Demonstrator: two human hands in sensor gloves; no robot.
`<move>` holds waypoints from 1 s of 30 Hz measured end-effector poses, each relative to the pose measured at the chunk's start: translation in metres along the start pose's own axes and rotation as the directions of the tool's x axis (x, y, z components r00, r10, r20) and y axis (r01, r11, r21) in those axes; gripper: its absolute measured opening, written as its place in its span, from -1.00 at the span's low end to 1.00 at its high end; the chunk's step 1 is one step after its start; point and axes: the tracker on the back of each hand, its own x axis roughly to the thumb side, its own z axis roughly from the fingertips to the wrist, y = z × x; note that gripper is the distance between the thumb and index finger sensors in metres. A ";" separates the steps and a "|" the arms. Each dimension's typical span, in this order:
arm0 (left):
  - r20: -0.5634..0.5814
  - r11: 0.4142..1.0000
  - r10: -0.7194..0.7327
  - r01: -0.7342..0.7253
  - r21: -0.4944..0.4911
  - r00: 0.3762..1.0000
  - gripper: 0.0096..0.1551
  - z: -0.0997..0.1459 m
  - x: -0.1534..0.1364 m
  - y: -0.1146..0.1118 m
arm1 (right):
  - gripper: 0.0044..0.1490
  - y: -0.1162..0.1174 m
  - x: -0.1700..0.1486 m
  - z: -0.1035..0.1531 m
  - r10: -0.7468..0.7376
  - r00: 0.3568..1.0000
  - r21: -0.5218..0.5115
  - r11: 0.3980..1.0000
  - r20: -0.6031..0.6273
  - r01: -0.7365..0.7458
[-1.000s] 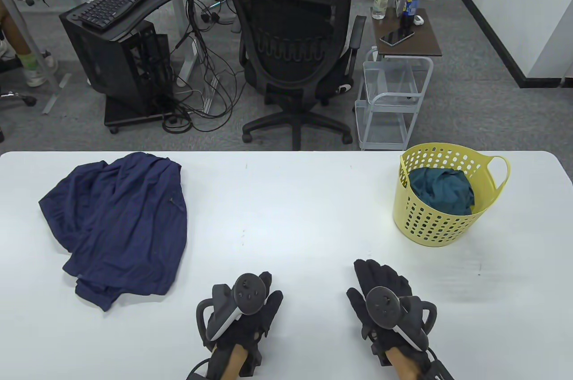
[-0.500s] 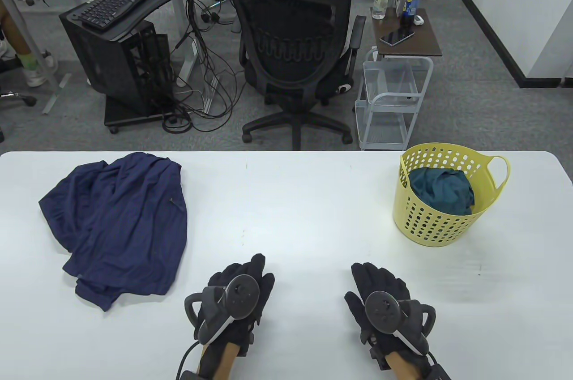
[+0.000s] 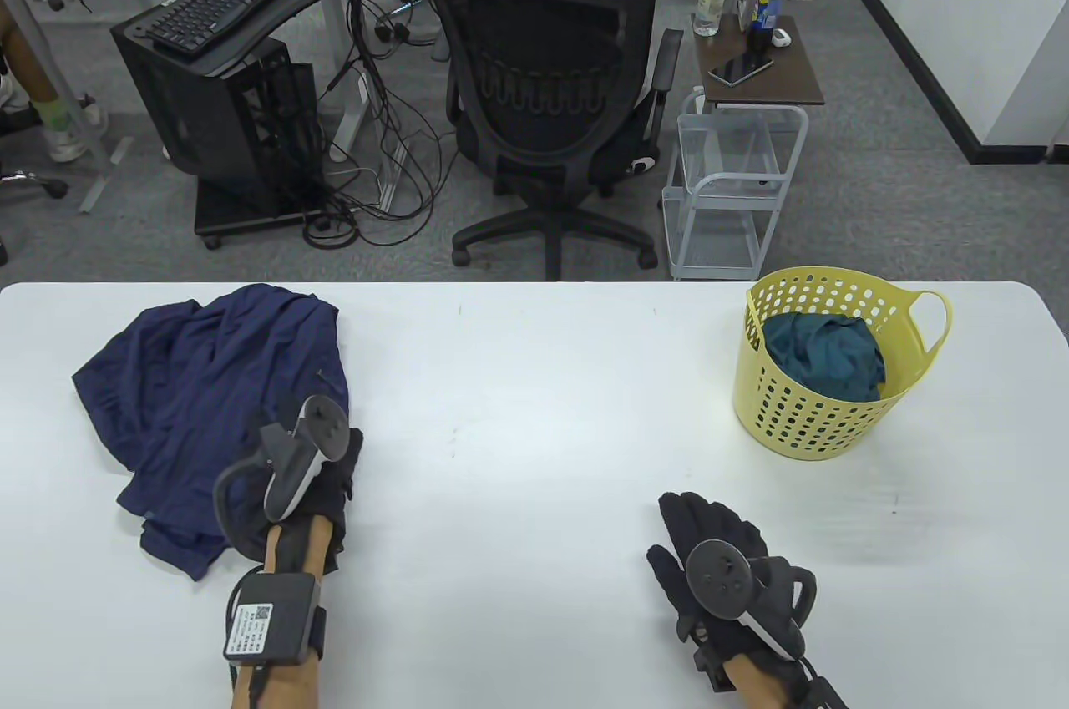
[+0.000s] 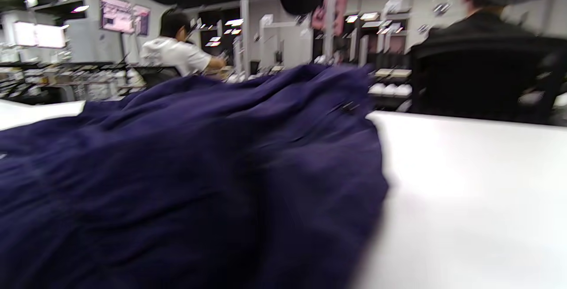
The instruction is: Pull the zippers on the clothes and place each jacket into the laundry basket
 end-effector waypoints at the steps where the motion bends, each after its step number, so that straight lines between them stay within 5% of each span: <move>1: -0.042 0.999 0.015 -0.017 -0.037 0.999 0.04 -0.010 -0.010 -0.005 | -0.16 0.000 0.002 0.000 0.001 1.000 0.002 1.000 0.005 -0.001; 9: -0.231 0.950 0.062 -0.128 -0.284 0.971 0.35 -0.072 -0.066 -0.048 | -0.17 -0.001 0.014 0.004 0.003 1.000 -0.002 1.000 0.031 -0.003; 12: -0.311 0.806 0.287 -0.404 -0.432 0.906 0.32 -0.084 -0.085 -0.069 | -0.16 0.000 0.014 0.004 0.005 1.000 0.009 1.000 0.026 -0.005; 15: -0.250 0.874 0.070 -0.180 -0.451 0.966 0.30 -0.088 -0.083 -0.063 | -0.16 0.000 0.012 0.004 0.001 1.000 0.014 1.000 0.025 -0.001; 19: -0.222 0.897 0.038 -0.131 -0.422 0.974 0.17 -0.088 -0.077 -0.049 | -0.16 0.000 0.013 0.005 0.000 1.000 0.019 1.000 0.022 -0.001; 24: -0.093 0.952 -0.159 0.127 -0.278 0.983 -0.14 -0.079 -0.070 -0.042 | -0.16 0.002 0.013 0.005 -0.036 0.999 0.056 0.998 0.037 0.034; 30: -0.037 0.977 -0.053 0.045 -0.208 0.998 -0.29 -0.056 -0.074 -0.041 | -0.17 0.002 0.012 0.005 -0.050 0.998 0.060 0.997 0.034 0.048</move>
